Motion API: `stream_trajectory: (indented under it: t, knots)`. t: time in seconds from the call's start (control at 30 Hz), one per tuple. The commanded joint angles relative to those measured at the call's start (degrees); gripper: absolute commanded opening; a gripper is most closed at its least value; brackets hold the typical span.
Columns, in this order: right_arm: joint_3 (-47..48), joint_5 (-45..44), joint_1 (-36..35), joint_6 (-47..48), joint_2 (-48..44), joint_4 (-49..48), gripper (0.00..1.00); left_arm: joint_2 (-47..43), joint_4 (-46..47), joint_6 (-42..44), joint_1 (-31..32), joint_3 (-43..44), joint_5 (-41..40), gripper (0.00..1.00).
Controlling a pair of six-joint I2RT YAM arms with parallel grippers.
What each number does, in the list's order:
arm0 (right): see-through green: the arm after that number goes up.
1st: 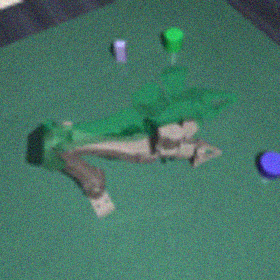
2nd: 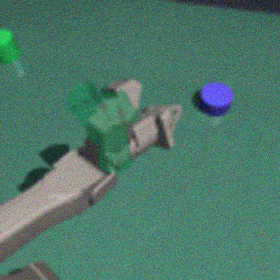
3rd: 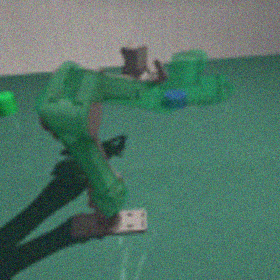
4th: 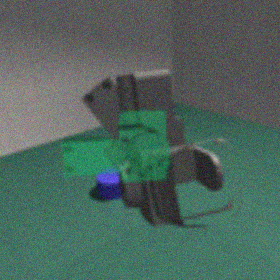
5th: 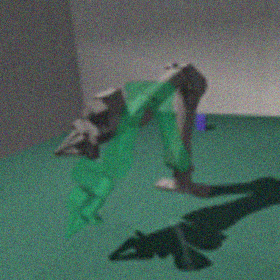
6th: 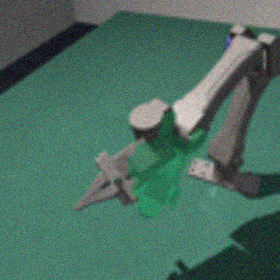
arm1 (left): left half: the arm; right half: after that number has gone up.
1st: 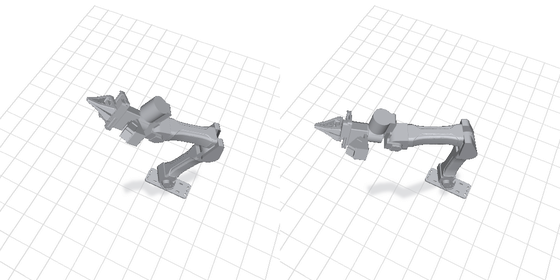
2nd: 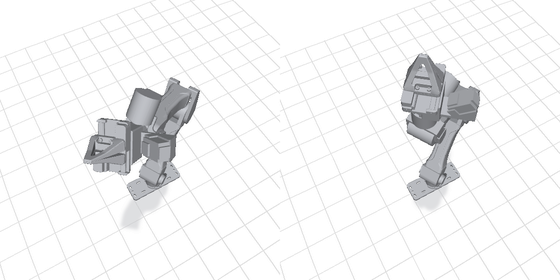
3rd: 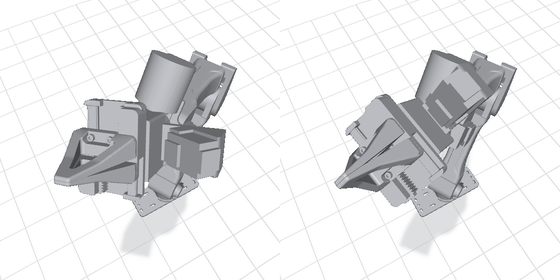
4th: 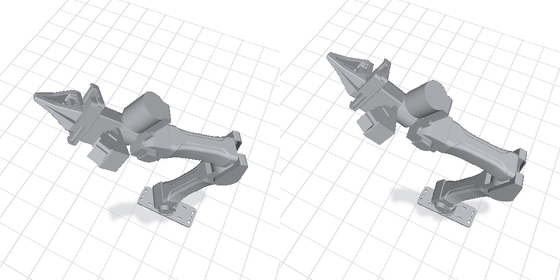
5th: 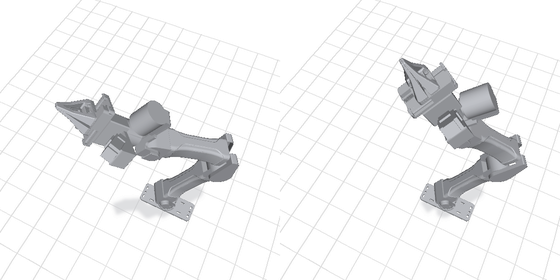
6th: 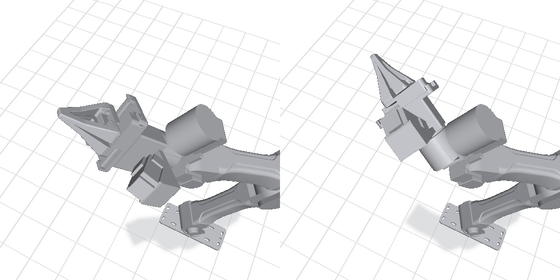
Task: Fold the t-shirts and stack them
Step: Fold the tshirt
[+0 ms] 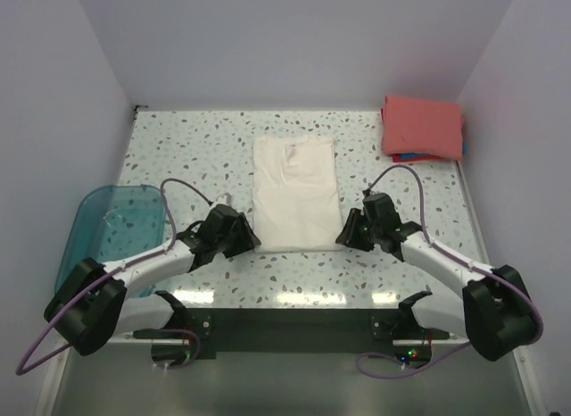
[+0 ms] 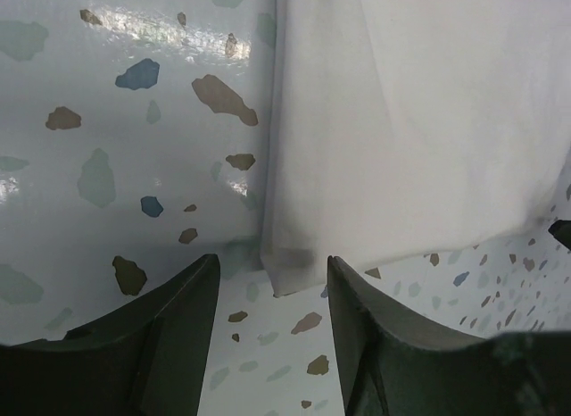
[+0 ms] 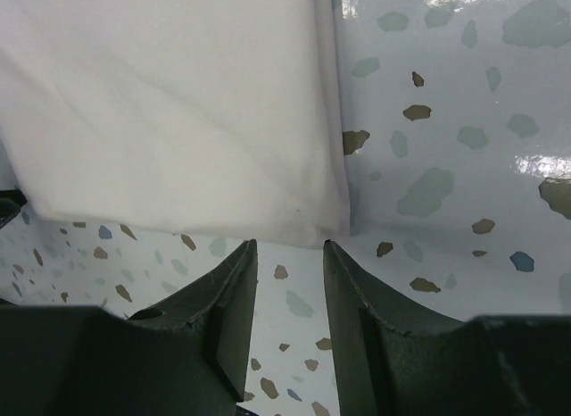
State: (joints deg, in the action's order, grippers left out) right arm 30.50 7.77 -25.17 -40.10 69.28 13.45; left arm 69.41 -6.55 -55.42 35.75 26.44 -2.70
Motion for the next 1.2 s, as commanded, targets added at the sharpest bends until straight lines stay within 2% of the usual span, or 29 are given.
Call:
stream_trajectory:
  t: [0.0,0.13,0.33,0.53,0.8,0.9,1.0,1.07,1.1,1.17]
  knots:
    - [-0.4,-4.4,0.1,-1.6,-4.5,4.2,0.40,-1.8,0.6,-2.7,-0.1,-1.3,2.1,0.56]
    - [-1.2,-4.9,0.2,-2.4,-6.5,4.9,0.46,-2.1,5.3,-6.4,0.0,-4.6,6.0,0.54]
    - [-3.3,-4.2,0.3,-3.8,-5.4,2.6,0.47,-3.0,5.7,-10.1,0.2,-7.8,5.3,0.49]
    - [-4.0,-4.2,0.3,-5.3,-1.3,-2.6,0.47,-2.0,5.7,-11.1,0.3,-8.5,4.4,0.47]
    - [-3.9,-4.0,0.3,-6.0,4.6,-7.7,0.45,2.0,10.7,-11.4,0.4,-8.2,3.9,0.41]
    - [-3.7,-4.5,0.3,-5.4,4.7,-7.7,0.44,4.2,12.5,-11.0,0.4,-7.5,4.5,0.34]
    - [-3.3,-4.3,0.3,-5.0,4.6,-7.5,0.37,5.6,13.6,-10.5,0.4,-6.7,5.2,0.25]
    - [-3.2,-3.6,0.3,-4.5,4.2,-7.2,0.23,5.7,13.1,-9.5,0.4,-5.4,5.2,0.19]
    - [-3.0,-3.2,0.3,-4.3,3.9,-6.9,0.16,5.5,11.7,-9.1,0.4,-4.9,5.2,0.10]
    - [-2.6,-2.3,0.3,-3.1,1.9,-4.7,0.03,4.1,9.5,-8.0,0.5,-3.7,5.0,0.03]
